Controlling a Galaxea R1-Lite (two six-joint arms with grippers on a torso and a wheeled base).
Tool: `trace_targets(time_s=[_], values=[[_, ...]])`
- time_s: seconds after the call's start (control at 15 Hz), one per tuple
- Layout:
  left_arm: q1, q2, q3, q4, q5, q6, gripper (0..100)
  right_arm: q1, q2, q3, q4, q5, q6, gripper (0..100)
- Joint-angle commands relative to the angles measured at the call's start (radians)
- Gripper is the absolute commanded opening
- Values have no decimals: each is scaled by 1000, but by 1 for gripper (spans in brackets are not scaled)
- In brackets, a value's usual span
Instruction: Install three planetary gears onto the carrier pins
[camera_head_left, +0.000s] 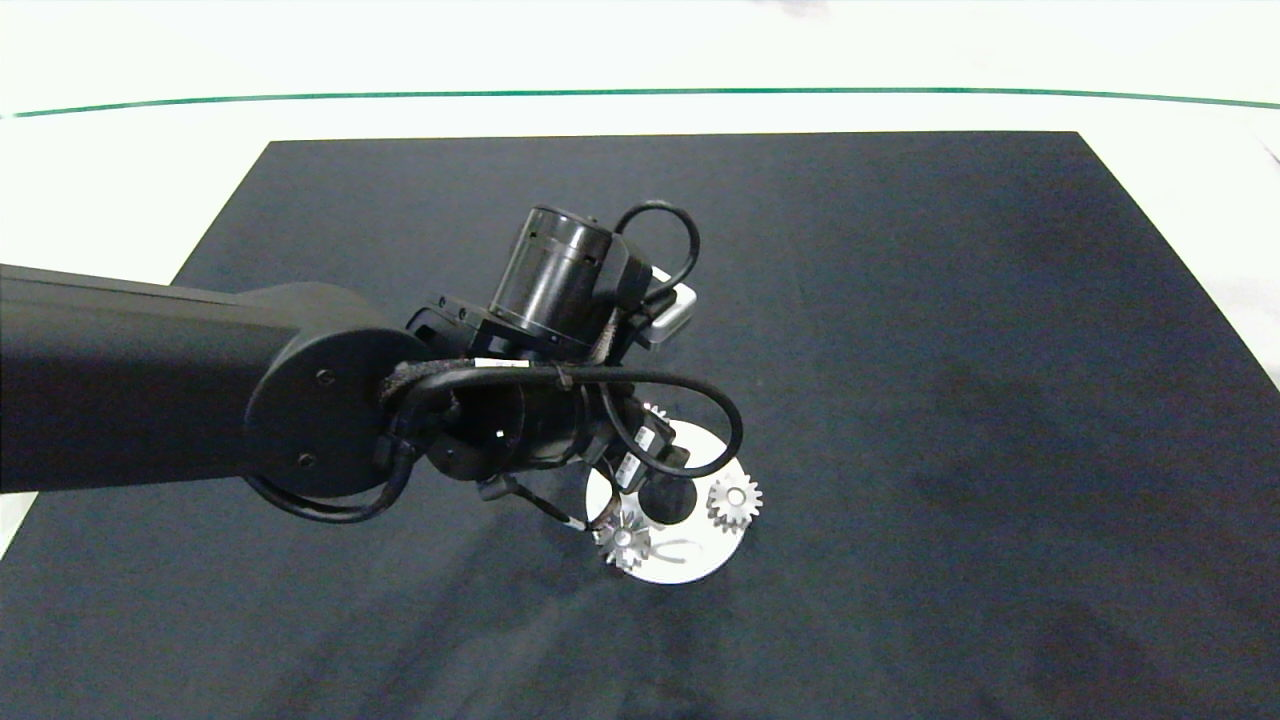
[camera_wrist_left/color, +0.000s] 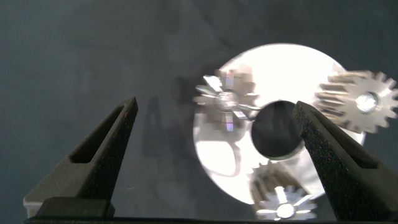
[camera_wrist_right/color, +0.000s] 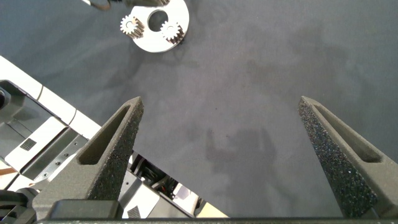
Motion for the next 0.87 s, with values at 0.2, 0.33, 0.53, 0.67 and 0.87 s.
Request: trace_targets(time_s=[0.2,0.33,0.53,0.67,0.87], values=[[139,-125,30,26,2,0,100,0,4,3,5,1,1,100],[216,-204,76,47,2,0,100,0,4,9,5,0,-1,100],[360,-367,184,49,2,1,100,-2,0,14,-3,-8,-2,100],[444,-459,247,49,2,1,100,-9,-11,20,-3,-13,1,100],[547,-570,311,52,2,17,100,-94,-23,54,-1,-11,5,100]])
